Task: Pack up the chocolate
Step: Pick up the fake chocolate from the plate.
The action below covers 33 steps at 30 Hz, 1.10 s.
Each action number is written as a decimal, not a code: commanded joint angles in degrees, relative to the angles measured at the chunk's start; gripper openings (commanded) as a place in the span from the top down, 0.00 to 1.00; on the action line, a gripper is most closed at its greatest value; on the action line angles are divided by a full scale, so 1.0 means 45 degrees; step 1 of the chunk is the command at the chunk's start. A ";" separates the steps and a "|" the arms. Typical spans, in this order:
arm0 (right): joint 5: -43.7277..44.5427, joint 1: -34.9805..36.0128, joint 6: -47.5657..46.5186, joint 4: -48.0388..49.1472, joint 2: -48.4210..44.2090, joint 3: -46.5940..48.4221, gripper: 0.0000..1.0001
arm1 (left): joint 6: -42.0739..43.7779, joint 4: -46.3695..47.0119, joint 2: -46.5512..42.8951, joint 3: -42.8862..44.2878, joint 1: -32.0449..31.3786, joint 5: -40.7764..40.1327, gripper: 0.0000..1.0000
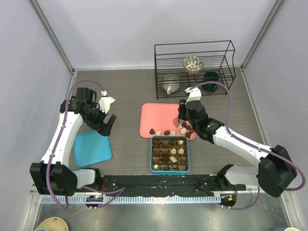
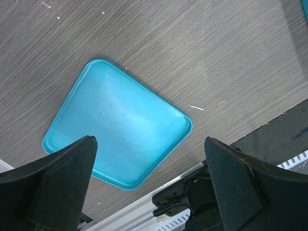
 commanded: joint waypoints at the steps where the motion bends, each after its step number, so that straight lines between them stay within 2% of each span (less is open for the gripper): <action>1: 0.0241 -0.0046 -0.0244 0.0087 0.0269 0.0493 0.56 | 0.0137 -0.0095 -0.0285 0.0477 0.0057 0.0157 0.00; 10: -0.0033 0.0129 0.0010 0.0164 0.0777 0.0473 0.56 | 0.0196 -0.0056 -0.0188 0.0457 0.0057 0.0157 0.00; 18: -0.0111 0.1047 -0.0166 0.0321 0.0427 0.0610 0.57 | 0.0254 -0.0037 -0.0305 0.0301 0.0057 0.0079 0.00; 33: 0.0182 0.1125 -0.1083 0.0653 0.0152 0.1234 0.57 | 0.0254 0.0002 -0.0324 0.0242 0.0057 0.0119 0.00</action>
